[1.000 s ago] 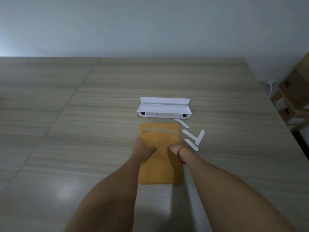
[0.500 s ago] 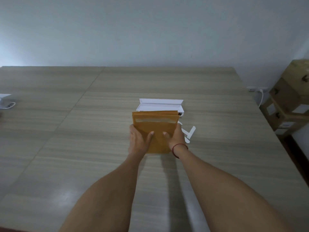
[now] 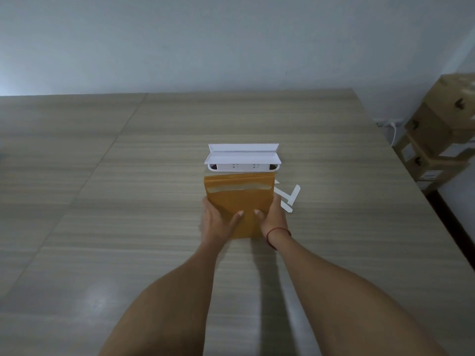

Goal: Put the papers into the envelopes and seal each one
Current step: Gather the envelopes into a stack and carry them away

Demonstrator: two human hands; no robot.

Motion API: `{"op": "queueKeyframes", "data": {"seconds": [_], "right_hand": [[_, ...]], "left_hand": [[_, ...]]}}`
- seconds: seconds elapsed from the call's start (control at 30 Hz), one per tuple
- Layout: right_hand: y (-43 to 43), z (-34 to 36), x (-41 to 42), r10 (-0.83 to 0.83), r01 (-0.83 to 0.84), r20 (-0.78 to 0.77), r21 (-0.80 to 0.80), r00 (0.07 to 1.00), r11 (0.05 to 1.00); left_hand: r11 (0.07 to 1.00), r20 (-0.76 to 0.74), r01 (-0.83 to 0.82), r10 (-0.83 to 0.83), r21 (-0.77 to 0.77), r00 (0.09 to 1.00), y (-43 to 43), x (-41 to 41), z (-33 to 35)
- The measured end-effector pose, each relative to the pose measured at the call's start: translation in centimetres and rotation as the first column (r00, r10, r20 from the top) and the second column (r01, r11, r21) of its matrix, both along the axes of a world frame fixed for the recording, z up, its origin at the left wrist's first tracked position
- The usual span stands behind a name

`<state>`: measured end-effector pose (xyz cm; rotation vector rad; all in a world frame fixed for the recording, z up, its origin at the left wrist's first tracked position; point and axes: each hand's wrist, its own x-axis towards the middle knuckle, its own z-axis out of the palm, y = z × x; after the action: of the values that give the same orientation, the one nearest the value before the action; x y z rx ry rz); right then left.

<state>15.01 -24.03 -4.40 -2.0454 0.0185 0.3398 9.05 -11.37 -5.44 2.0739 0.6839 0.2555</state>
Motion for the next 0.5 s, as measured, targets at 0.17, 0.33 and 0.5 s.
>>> {"op": "queueKeyframes", "data": {"seconds": [0.17,0.33,0.5], "right_hand": [[0.1,0.0,0.4,0.002,-0.002,0.003,-0.016,1.0,1.0],[0.1,-0.2,0.2,0.019,-0.019,0.0,-0.018,1.0,1.0],[-0.3,0.7,0.7,0.007,-0.008,-0.023,-0.043,1.0,0.999]], "left_hand": [[1.0,0.024,0.002,-0.003,0.002,1.0,0.4,0.6,0.2],[1.0,-0.009,-0.012,0.012,0.005,1.0,0.1,0.2,0.0],[1.0,-0.064,0.016,-0.016,0.0,0.998,0.6,1.2,1.1]]}}
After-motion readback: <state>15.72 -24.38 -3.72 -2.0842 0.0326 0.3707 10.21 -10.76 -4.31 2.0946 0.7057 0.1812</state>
